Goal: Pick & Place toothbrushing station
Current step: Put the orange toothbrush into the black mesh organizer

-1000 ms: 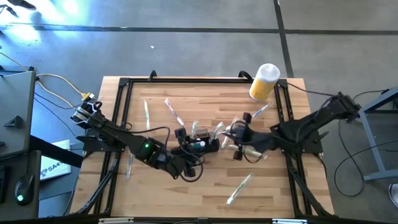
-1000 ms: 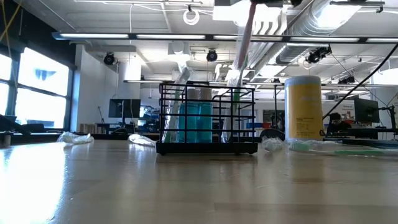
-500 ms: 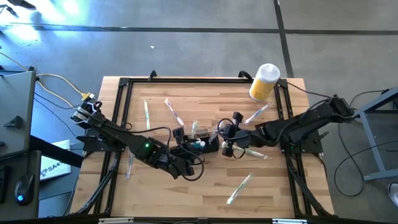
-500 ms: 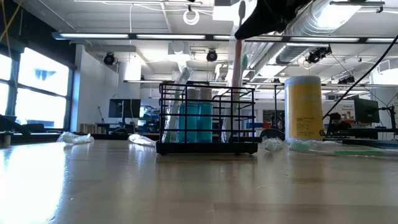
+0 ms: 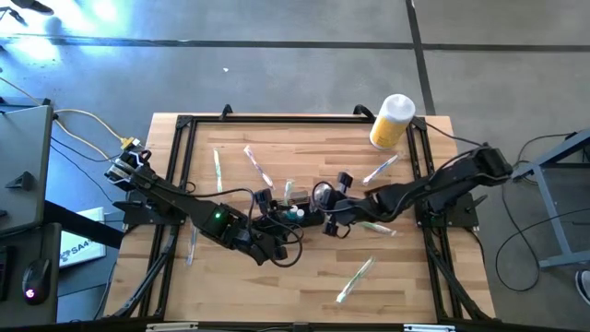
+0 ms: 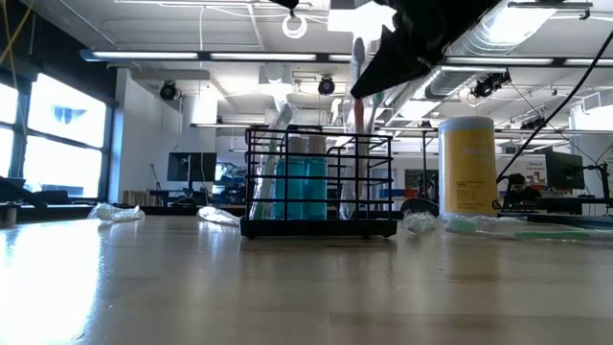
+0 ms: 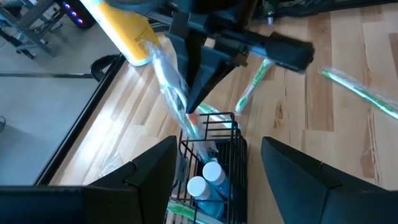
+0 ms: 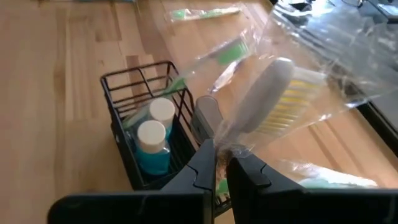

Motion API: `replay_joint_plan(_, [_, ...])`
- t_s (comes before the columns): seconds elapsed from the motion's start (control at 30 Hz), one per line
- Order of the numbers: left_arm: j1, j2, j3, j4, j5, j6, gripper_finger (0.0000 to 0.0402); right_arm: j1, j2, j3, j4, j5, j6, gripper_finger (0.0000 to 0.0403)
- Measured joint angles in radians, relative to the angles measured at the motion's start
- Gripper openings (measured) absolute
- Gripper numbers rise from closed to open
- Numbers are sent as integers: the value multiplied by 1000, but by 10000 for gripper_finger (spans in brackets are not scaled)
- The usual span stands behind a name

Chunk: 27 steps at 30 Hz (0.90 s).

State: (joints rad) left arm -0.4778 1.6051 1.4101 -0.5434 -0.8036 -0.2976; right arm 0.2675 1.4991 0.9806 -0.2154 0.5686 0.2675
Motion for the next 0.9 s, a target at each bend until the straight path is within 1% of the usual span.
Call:
replay_joint_plan(0.27, [0,0,0,-2,8,-21,227,-40,15,0,-13,-50,32,11])
replay_joint_plan(0.43, [0,0,0,-11,9,-26,227,-41,15,0,-16,-52,51,11])
replay_joint_plan(0.73, [0,0,0,-13,9,-26,227,-48,15,0,-71,-55,104,29])
replay_joint_plan(0.9, [0,0,0,-13,10,-26,227,-48,15,0,-84,-87,101,42])
